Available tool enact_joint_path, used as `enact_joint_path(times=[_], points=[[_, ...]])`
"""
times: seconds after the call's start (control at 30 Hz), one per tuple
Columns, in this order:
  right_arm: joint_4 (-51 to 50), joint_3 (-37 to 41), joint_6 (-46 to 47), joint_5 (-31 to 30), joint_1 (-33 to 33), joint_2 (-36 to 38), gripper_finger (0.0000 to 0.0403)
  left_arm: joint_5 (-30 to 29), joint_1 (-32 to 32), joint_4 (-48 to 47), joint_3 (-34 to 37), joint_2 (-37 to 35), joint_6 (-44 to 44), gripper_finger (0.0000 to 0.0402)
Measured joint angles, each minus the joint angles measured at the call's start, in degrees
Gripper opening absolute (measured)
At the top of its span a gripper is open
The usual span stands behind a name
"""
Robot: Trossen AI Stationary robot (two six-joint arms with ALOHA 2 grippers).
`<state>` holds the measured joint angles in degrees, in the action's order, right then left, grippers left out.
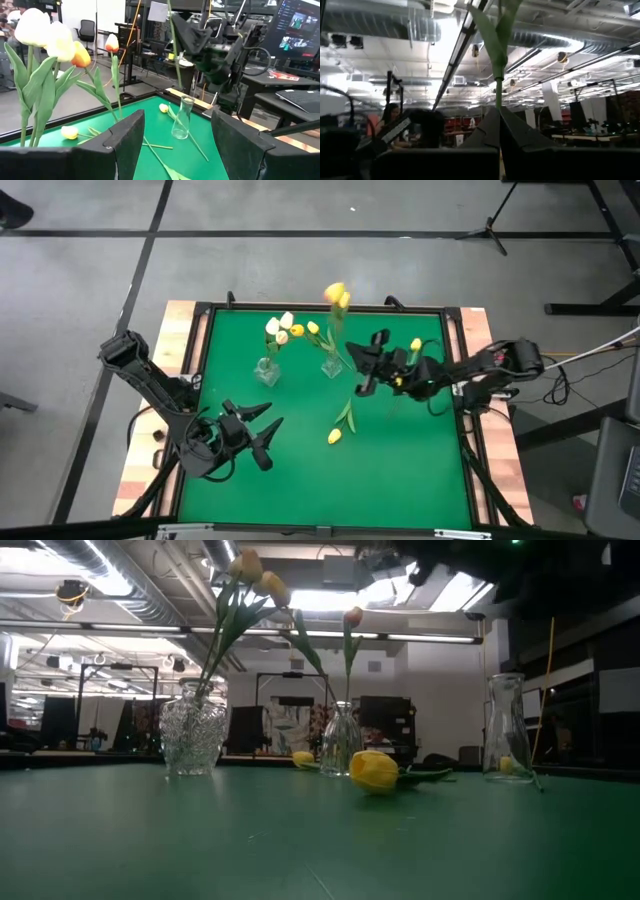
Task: Sort flowers into vase by color
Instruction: Put the yellow with orange flower into the center transparent vase
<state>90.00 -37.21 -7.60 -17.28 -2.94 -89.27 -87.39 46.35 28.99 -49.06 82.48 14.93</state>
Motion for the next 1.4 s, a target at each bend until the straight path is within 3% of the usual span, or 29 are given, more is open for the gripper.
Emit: enact_joint_path(times=[0.23,0.43,0.53,0.77,1.07,1.17,1.3,1.4], points=[[-0.07,-2.95,4.27,4.88,-3.68,-4.16,0.0000,4.08,-2.38,0.42,0.00,0.00,0.39,0.0227],[0.09,-2.97,2.98,4.25,-10.51,-3.80,0.0000,24.77,-11.42,3.07,0.00,-0.04,-0.29,0.0227],[-0.04,-2.97,1.36,3.96,-12.91,-3.81,0.0000,30.53,-16.12,3.10,0.00,-0.04,2.23,0.0227],[0.01,-2.97,-0.17,2.29,-15.35,-3.80,0.0000,29.94,-20.95,2.68,0.00,-0.05,13.94,0.0227],[-0.16,-2.83,-0.39,-0.10,-15.43,-3.81,0.0000,31.30,-21.53,1.04,0.00,-0.13,22.64,0.0227],[-0.26,-2.80,-0.32,-0.10,-15.43,-3.81,0.0000,41.10,-22.97,6.77,0.00,-0.13,20.18,0.0227],[-0.20,-2.80,0.08,-0.08,-15.43,-3.81,0.0000,64.61,-25.93,12.94,0.00,-0.16,10.52,0.0227],[-0.04,-2.81,0.89,-0.08,-15.43,-3.81,0.0000,67.73,-26.81,15.60,0.00,-0.21,2.73,0.0227]])
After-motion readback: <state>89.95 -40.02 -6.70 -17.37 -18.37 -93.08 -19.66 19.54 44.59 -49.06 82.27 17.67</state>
